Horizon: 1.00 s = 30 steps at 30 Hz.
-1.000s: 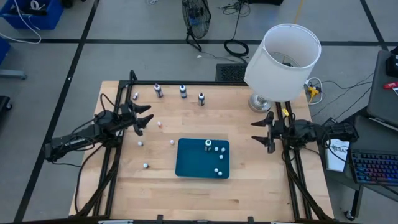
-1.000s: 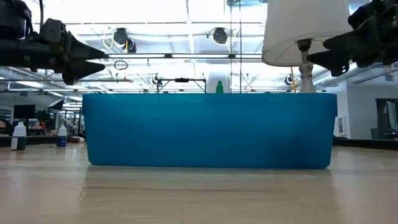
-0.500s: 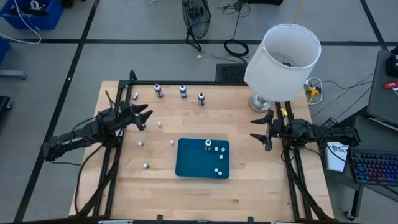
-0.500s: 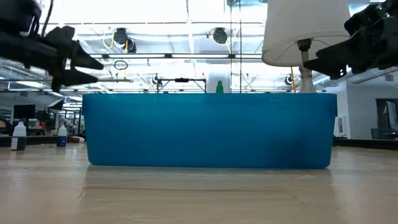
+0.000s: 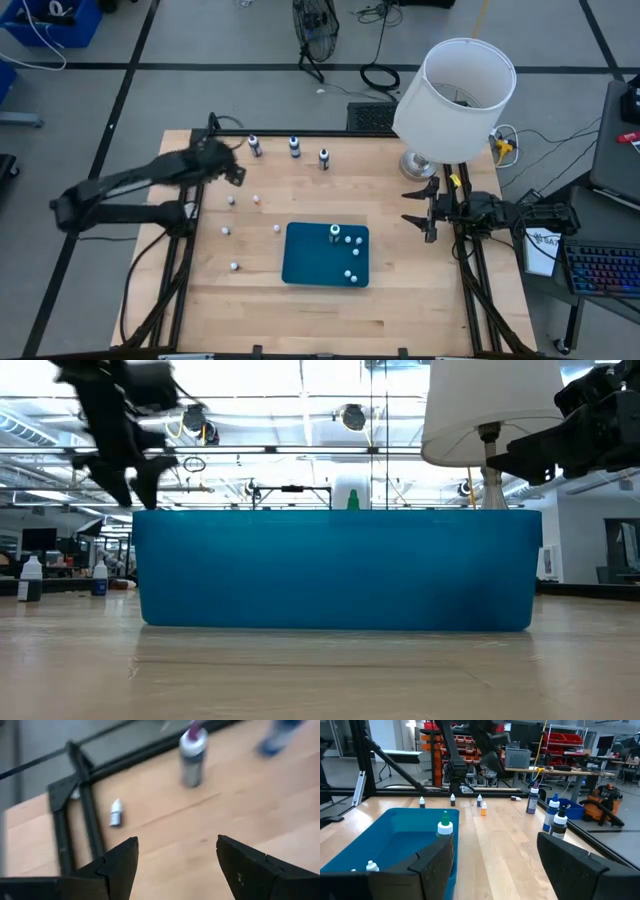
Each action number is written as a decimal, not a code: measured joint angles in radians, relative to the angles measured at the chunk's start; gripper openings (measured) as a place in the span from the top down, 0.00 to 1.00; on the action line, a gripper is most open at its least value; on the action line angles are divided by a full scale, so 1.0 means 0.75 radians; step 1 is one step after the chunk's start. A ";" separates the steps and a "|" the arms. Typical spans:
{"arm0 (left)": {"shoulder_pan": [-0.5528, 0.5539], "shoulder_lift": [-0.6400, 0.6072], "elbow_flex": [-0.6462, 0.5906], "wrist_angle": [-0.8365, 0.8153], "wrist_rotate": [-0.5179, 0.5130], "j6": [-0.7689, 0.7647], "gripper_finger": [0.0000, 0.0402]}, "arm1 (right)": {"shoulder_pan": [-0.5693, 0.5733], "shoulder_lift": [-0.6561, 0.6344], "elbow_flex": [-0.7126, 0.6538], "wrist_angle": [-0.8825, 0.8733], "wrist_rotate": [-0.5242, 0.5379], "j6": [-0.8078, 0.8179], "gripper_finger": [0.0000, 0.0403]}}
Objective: Pick & Place food coloring
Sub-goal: Put the large purple food coloring bottle into the blue bin
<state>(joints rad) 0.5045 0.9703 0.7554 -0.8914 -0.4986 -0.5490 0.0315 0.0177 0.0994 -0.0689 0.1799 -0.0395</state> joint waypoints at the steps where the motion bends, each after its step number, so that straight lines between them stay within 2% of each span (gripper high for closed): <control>1: 0.038 0.074 0.019 -0.003 0.017 0.031 0.33 | 0.000 0.000 0.000 0.000 0.000 0.000 0.32; 7: 0.283 0.401 0.038 0.038 0.116 0.233 0.33 | 0.000 0.001 -0.001 -0.001 0.001 0.000 0.33; 12: 0.504 0.543 0.026 0.079 0.149 0.314 0.33 | 0.000 0.001 -0.002 0.000 0.001 0.001 0.32; 16: 0.528 0.566 0.026 0.183 0.286 0.410 0.33 | 0.000 0.001 -0.002 0.019 0.002 0.001 0.32; 18: 0.562 0.573 0.015 0.218 0.306 0.426 0.33 | 0.000 0.003 -0.004 0.058 0.003 0.001 0.32; 23: 0.567 0.583 0.018 0.280 0.286 0.341 0.33 | 0.000 0.007 -0.011 0.143 0.005 0.001 0.33; 27: 0.554 0.608 0.018 0.320 0.197 0.242 0.33 | 0.000 0.010 -0.011 0.158 0.005 0.001 0.32; 30: 0.539 0.647 0.018 0.301 0.183 0.224 0.38 | 0.001 0.012 -0.011 0.160 0.005 0.001 0.32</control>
<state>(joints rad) 0.9090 1.4558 0.7689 -0.6660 -0.3611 -0.3809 0.0319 0.0269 0.0914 0.0511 0.1833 -0.0387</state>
